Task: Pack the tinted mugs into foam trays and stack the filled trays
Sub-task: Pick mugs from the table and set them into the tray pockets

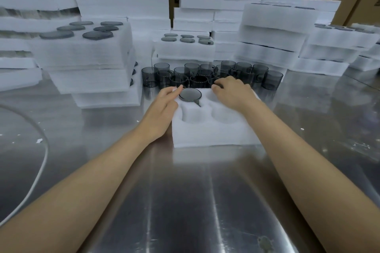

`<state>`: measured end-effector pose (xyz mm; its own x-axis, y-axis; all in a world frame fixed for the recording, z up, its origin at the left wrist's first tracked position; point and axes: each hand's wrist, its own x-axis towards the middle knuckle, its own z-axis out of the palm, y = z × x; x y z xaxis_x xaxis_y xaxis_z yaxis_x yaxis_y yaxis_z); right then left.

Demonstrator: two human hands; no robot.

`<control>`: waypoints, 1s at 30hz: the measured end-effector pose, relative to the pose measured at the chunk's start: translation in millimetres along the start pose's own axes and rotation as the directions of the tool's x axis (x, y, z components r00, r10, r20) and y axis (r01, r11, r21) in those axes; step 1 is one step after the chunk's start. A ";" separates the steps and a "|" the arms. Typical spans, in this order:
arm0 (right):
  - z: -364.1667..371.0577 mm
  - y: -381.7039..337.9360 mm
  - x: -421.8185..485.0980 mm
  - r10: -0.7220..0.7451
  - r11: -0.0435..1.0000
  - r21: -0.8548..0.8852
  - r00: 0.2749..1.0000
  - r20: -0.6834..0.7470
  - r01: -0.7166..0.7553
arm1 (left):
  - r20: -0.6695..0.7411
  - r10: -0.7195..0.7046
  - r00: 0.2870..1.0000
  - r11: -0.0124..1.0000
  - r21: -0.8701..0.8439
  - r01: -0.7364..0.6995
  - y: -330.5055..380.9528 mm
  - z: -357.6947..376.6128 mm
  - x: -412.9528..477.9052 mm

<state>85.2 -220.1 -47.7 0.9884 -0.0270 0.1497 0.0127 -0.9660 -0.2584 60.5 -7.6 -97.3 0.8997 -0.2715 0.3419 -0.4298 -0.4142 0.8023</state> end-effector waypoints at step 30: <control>-13.2 0.8 -23.0 0.221 0.372 0.892 0.909 -0.353 0.256 | 0.018 0.051 0.999 0.998 0.026 -0.051 -12.3 -0.1 2.2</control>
<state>60.5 -223.7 -38.7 0.8479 -0.3287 0.4159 0.3928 -0.1371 -0.9093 67.8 -3.0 -106.4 0.8751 -0.3078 0.3733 -0.4773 -0.4225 0.7705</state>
